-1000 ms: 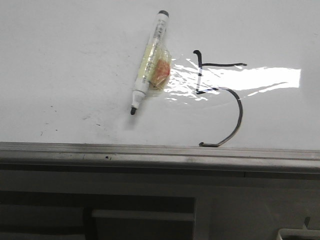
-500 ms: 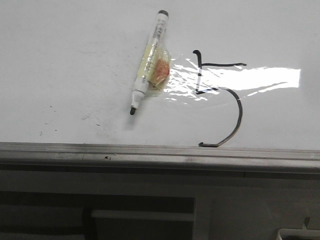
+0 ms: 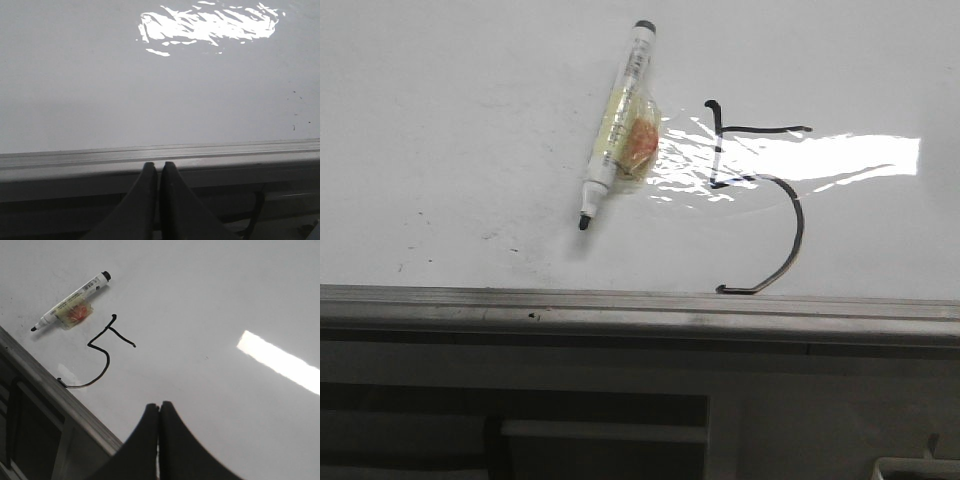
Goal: Write number 5 on whiteboard
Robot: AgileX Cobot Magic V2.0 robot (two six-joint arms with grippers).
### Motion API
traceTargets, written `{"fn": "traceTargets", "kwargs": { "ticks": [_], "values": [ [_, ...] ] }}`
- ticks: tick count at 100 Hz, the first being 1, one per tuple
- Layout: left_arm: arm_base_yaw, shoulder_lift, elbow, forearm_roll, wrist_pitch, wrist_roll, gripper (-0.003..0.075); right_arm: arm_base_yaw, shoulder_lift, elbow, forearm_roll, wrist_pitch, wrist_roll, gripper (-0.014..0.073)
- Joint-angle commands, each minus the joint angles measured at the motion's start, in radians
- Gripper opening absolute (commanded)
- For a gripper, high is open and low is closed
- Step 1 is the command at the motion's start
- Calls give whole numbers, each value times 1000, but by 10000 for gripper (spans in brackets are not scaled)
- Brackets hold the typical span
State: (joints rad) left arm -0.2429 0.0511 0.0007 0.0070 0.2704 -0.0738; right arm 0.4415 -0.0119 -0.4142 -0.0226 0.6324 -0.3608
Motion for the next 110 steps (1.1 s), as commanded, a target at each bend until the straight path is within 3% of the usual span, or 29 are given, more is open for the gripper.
{"fn": "traceTargets", "kwargs": {
  "ticks": [1, 23, 31, 43, 61, 71, 83, 110],
  "values": [
    [2, 8, 23, -7, -72, -11, -20, -6, 14, -19, -9, -76, 1, -64],
    [2, 8, 23, -7, -72, -11, -20, -51, 5, 9, -31, -39, 9, -64],
    [2, 8, 23, -7, -72, -11, -20, -119, 5, 65, -49, -64, 162, -64],
    [2, 8, 23, -7, -72, -11, -20, -234, 5, 215, -178, -273, 341, -64],
    [2, 8, 23, -7, -72, -11, -20, -373, 5, 387, -194, -470, 389, -64],
    [2, 8, 23, -7, -72, -11, -20, -396, 5, 452, -194, -469, 389, -64],
    [2, 8, 23, -7, -72, -11, -20, -396, -11, 447, -194, -302, 389, -64],
    [2, 8, 23, -7, -72, -11, -20, -396, -16, 447, -198, -315, 389, -64]
  ]
}}
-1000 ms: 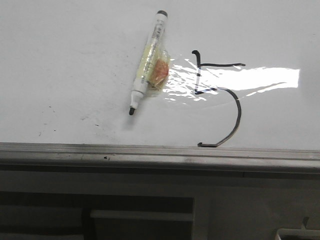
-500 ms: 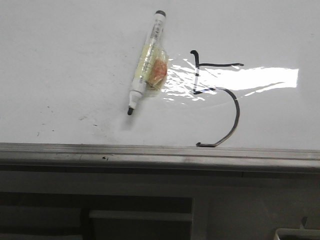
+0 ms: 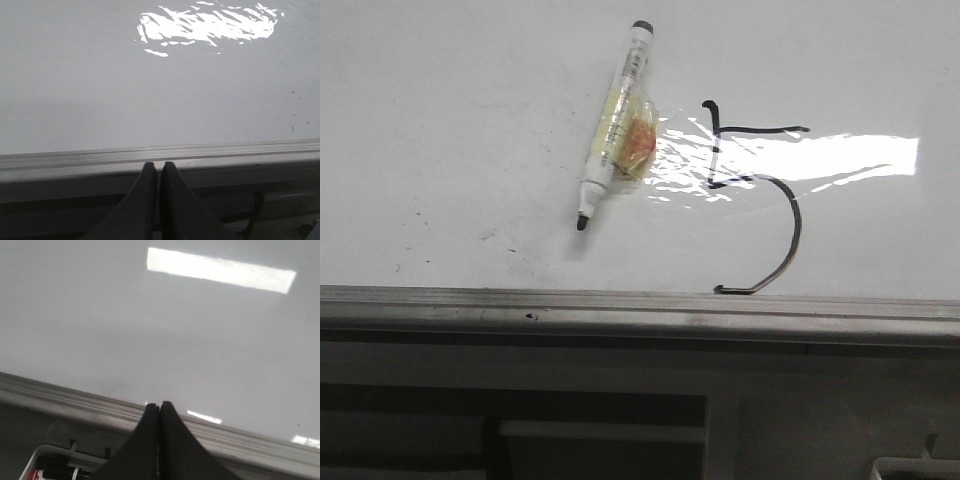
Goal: Write number 5 on whiteboard
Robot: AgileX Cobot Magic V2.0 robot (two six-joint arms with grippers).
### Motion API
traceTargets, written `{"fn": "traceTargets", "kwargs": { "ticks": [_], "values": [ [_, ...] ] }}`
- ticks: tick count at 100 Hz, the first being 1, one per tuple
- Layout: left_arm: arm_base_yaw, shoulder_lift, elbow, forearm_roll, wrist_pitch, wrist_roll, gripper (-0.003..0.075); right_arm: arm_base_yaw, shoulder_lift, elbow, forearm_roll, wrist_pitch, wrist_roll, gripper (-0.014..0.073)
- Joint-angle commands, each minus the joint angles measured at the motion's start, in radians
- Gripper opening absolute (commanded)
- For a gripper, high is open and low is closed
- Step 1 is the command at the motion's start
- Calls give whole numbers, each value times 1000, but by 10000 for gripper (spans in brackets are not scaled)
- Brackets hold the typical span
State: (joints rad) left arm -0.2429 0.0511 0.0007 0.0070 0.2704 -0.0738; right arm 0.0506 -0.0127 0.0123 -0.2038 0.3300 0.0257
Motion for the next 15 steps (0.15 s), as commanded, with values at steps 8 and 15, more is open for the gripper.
{"fn": "traceTargets", "kwargs": {
  "ticks": [8, 15],
  "values": [
    [2, 8, 23, -7, -72, -11, -20, -5, -15, 21, -17, -12, 3, -64],
    [2, 8, 23, -7, -72, -11, -20, -5, -15, 21, -17, -12, 3, -64]
  ]
}}
